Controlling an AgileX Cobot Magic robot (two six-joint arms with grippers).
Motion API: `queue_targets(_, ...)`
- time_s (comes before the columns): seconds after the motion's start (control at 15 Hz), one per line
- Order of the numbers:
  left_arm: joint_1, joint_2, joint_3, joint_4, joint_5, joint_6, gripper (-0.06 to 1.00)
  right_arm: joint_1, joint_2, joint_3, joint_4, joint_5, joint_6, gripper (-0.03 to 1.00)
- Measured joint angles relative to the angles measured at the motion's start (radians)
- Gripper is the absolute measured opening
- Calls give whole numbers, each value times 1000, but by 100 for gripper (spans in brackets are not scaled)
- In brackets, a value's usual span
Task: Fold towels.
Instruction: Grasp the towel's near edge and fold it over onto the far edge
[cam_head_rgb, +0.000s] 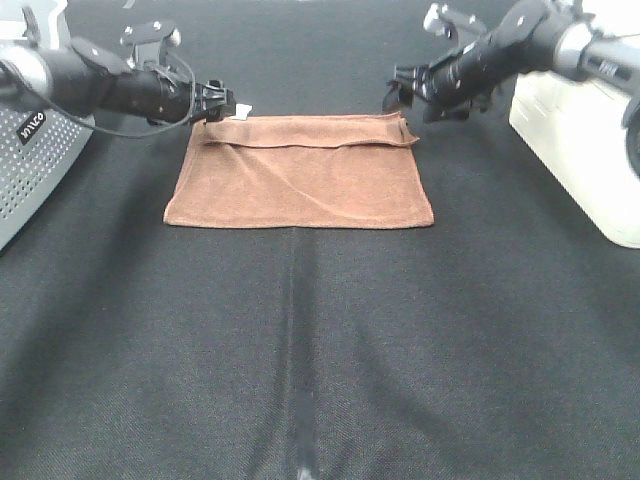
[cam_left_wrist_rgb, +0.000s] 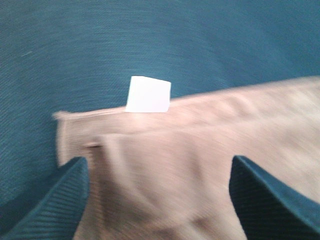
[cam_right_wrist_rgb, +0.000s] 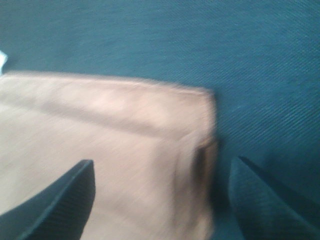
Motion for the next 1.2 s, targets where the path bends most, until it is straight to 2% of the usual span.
queue_targets(0.13,22,-43,-1,47,124,-59,75,0,-48,0,-7,138,0,71)
queue_targets(0.27,70,-67,-2,80,280,-163,75,0,-82,0,-24,269,1,71)
queue_targets(0.33,107,-69,-2,93,386,-249,74,0,-96,-1,-42,361,23,71)
queue_targets(0.47,137,-69,-2,109,519,-350,72,0,-102,-2,-64,473,68,71)
queue_targets(0.53,140,-69,-2,117,566,-375,71,0,-105,-3,-76,509,90,71)
queue_targets(0.73,136,-73,3,141,671,-465,71,0,-113,-4,-115,519,158,71)
queue_targets(0.93,136,-158,131,171,653,-494,71,0,-185,114,-158,518,196,71)
queue_targets(1.0,136,-158,131,171,653,-494,71,0,-185,114,-158,518,196,71)
queue_targets(1.2,136,-284,398,177,495,-494,71,0,-260,336,-158,525,179,71)
